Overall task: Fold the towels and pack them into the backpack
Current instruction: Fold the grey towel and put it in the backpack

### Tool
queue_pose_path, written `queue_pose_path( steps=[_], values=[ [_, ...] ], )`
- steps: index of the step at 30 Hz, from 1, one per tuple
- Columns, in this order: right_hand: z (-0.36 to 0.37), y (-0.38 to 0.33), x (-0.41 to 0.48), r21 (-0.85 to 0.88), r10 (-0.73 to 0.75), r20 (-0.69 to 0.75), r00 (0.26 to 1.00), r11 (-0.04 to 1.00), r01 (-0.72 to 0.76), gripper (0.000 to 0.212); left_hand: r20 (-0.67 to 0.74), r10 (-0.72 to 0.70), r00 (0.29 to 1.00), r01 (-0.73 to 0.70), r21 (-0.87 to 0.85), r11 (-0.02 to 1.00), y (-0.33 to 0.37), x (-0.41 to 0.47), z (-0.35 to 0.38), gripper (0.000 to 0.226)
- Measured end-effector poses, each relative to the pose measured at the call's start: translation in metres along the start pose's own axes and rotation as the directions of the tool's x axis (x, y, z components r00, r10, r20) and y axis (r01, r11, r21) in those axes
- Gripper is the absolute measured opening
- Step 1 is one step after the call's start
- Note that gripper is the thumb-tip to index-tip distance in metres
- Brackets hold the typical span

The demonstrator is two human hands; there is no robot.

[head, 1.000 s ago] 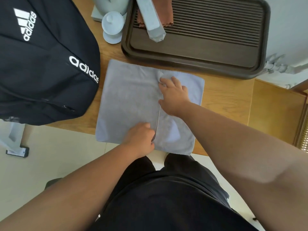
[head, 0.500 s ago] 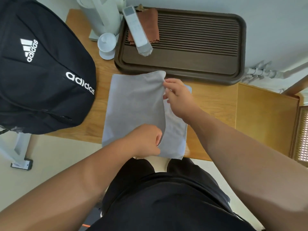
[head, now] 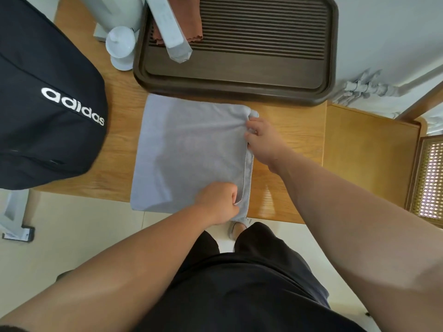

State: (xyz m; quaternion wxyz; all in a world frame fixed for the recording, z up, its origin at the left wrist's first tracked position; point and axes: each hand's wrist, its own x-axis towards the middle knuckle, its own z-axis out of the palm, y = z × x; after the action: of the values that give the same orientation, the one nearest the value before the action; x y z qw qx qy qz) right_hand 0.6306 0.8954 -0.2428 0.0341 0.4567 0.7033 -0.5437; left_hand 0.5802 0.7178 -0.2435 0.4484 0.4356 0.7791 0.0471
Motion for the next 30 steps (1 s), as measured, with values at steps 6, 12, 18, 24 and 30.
queue_pose_path(
  steps=[6,12,18,24,30],
  values=[
    [-0.01,-0.013,-0.011,0.186,-0.08,-0.059,0.995,0.978,0.089,0.033,0.095,0.012,0.995,-0.009,-0.03,1.0,0.008,-0.016,-0.034,0.024],
    [-0.022,-0.01,-0.023,0.245,-0.113,-0.151,0.982,0.958,0.148,0.031,0.105,0.047,0.993,-0.037,-0.1,0.994,0.028,-0.033,-0.046,0.028],
    [-0.023,0.018,-0.022,0.059,-0.035,-0.175,0.984,0.997,0.046,0.039,0.123,0.086,0.989,-0.072,-0.114,0.991,0.036,-0.015,-0.008,0.03],
    [-0.02,0.03,-0.02,-0.043,-0.006,-0.148,0.989,0.999,0.0,0.048,0.176,0.103,0.979,-0.087,-0.092,0.992,0.029,0.003,0.017,0.031],
    [-0.024,0.035,-0.021,0.022,0.015,-0.152,0.988,1.0,-0.012,0.048,0.246,0.17,0.954,-0.143,-0.123,0.982,0.024,0.01,0.017,0.014]
  ],
)
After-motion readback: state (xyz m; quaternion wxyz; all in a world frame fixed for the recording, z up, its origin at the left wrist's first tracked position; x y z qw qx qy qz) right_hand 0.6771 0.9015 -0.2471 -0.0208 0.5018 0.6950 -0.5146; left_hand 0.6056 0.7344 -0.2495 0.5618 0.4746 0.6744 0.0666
